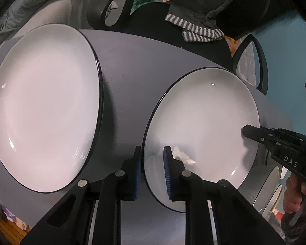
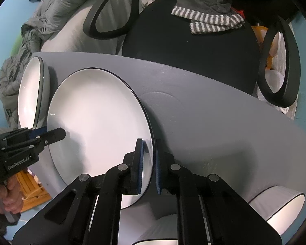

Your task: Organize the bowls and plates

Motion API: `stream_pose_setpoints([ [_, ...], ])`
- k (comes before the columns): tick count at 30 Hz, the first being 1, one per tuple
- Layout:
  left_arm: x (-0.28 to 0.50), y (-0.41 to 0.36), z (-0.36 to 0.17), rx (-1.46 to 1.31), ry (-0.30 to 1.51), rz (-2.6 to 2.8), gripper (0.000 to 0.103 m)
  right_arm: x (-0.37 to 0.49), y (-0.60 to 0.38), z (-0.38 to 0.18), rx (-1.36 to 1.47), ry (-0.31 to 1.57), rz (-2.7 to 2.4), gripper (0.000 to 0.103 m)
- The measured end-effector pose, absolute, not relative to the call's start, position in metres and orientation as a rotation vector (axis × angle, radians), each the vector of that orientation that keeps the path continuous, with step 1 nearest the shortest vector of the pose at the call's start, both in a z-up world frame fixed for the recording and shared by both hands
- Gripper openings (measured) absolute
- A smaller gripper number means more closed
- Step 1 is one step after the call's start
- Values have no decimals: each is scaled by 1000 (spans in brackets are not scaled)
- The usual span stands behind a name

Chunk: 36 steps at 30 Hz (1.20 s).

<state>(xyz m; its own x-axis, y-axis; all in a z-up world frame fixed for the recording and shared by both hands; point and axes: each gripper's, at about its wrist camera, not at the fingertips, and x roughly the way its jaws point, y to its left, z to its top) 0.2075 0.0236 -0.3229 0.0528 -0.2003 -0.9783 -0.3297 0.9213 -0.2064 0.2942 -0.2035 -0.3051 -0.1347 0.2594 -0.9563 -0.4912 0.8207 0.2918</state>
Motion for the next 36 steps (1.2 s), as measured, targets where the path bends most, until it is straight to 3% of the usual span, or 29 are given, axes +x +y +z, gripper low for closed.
stream_pose_setpoints([
  [16,194,27,-277,-366,1491,131,19,287,-206,-270,-168,1582,673,9],
  [36,172,134,-266,-406,1440,265,19,285,-97,-264,-164,1551,787,9],
])
